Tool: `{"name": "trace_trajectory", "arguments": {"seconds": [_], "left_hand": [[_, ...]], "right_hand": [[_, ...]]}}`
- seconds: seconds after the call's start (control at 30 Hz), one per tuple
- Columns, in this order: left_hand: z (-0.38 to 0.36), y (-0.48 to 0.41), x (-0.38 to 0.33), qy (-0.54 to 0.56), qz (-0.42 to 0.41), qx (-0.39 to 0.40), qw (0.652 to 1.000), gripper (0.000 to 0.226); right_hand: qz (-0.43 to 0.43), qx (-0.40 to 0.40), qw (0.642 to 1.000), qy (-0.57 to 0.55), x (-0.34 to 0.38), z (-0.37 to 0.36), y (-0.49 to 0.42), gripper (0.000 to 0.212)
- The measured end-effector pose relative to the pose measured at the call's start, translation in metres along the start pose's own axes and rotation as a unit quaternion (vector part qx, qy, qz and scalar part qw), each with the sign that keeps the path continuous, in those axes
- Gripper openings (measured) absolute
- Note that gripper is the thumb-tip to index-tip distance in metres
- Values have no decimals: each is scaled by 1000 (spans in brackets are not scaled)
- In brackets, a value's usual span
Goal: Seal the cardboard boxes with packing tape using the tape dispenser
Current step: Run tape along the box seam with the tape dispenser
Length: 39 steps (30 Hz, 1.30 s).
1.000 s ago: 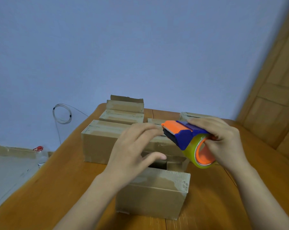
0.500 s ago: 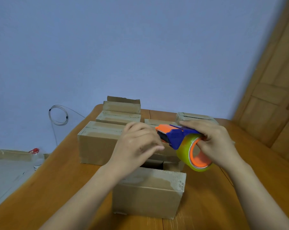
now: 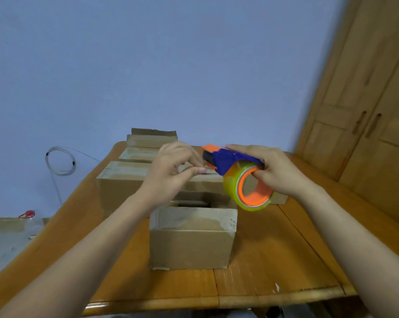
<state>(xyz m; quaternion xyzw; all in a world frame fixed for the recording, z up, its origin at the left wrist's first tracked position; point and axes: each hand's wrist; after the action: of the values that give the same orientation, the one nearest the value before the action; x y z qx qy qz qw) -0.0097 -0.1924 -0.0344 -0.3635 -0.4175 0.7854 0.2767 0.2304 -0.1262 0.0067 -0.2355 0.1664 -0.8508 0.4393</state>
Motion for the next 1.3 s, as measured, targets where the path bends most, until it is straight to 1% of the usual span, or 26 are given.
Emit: {"name": "trace_trajectory", "arguments": {"seconds": [0.1,0.27,0.4,0.6,0.67,0.73,0.83,0.9,1.03,1.1,1.2,1.3], "left_hand": [[5,3,1,0,10,15,1000,27],[10,6,3,-41,13,25,999,30],[12,7,9,-78,-19,28,996,26],[9,10,19,-138,-74,8,988,20],[10,10,21,-143,-89,10,986,17],[14,12,25,-138,-104,12,985,12],[27,16,28,-128,-107,-7,986,15],[33,21,30,-130,-111,-7,985,16],[38,28,32,-133,-119,18,984,16],[47,32,36,-148,-105,4,983,14],[60,42,43,-172,-106,-9,979,16],[62,44,45,-175,-107,-7,979,11]], "right_hand": [[16,7,1000,22,-2,-2,1,79],[43,2,998,52,-5,-3,-4,83],[61,8,996,60,-10,-4,-9,82],[90,2,995,49,-25,-9,-15,85],[88,-3,995,44,-31,-8,-13,84],[80,-13,996,39,-37,-7,-7,77],[71,-31,996,47,-47,-2,6,74],[67,-35,996,49,-53,3,16,76],[72,-33,995,65,-60,7,28,77],[66,-29,994,80,-67,10,34,81],[39,-35,992,117,-76,17,42,90],[40,-29,989,141,-76,17,41,89]]}}
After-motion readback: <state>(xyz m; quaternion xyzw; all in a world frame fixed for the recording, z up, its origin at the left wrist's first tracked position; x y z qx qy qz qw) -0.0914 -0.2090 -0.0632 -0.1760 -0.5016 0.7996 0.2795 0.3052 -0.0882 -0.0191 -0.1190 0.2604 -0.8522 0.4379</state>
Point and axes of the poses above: each hand's wrist, its own y-axis away from the middle knuckle, its own z-axis out of the back of the hand, x = y × z, and after that the axes turned 1 degree about y, right-handed
